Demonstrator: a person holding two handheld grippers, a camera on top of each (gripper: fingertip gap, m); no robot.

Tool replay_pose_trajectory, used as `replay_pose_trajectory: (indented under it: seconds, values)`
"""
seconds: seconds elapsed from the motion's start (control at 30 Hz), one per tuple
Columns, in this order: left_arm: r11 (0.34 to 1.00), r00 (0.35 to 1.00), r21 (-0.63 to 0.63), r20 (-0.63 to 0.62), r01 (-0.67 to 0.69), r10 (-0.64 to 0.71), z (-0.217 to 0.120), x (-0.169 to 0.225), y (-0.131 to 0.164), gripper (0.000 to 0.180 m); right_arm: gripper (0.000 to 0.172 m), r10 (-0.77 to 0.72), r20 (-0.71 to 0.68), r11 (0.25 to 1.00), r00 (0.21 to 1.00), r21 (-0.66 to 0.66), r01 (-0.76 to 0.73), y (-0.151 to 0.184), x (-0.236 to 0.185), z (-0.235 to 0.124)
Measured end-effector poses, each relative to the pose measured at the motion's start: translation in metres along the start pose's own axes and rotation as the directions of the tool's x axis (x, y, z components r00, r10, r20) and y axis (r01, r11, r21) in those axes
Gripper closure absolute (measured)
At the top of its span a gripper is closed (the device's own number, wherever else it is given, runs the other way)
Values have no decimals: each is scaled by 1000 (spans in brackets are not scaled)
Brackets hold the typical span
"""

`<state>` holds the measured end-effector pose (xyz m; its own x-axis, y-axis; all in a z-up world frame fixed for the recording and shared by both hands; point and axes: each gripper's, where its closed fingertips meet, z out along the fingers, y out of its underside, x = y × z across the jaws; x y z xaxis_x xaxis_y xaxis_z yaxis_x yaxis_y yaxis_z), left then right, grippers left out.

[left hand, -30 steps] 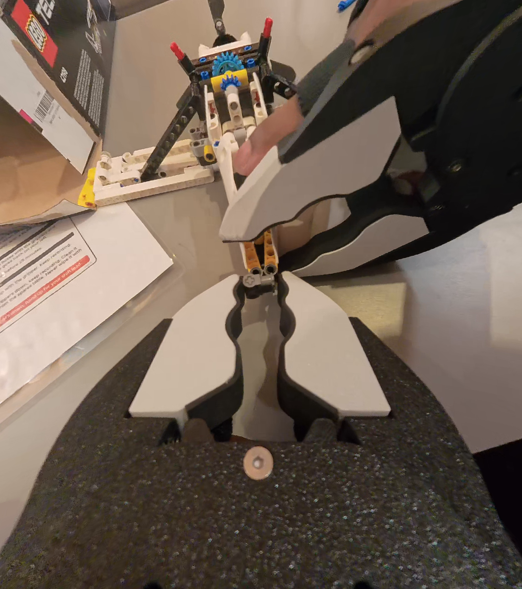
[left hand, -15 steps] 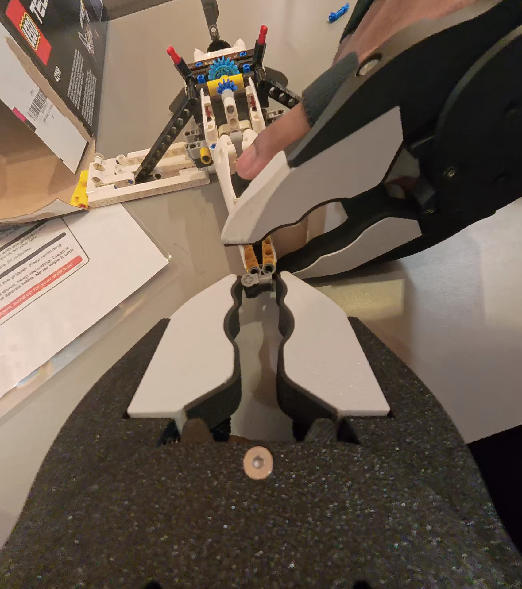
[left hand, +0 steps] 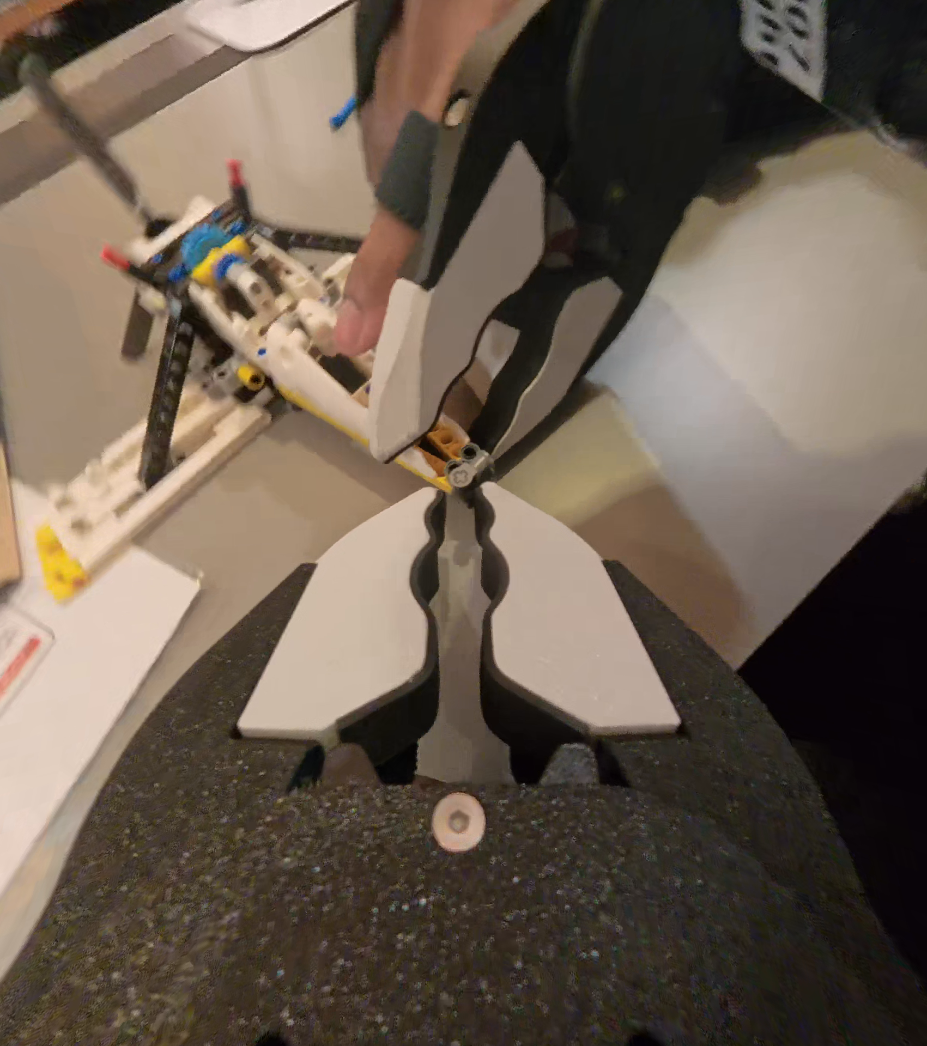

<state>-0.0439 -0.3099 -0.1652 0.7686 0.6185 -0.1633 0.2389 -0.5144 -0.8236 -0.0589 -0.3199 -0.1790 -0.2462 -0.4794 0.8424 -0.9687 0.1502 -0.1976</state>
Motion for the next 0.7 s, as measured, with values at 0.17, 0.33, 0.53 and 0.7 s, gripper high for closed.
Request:
replay_pose_trajectory:
  seconds: [0.17, 0.33, 0.53, 0.7]
  values:
    - [975, 961, 76, -170, -208, 219, 9, 20, -13, 164, 136, -25, 18, 999, 1000, 40, 24, -4, -12, -19]
    - [960, 918, 173, -295, -222, 266, 19, 33, -23, 168, 136, -18, 12, 999, 1000, 51, 17, -5, -16, -27]
    - [946, 903, 188, -296, -264, 311, 23, 34, -25, 172, 135, -10, -5, 997, 1000, 70, 11, -5, -17, -30]
    - [942, 906, 214, -284, -257, 312, 20, 32, -27, 172, 135, -13, -80, 991, 997, 129, 24, -15, -13, -37]
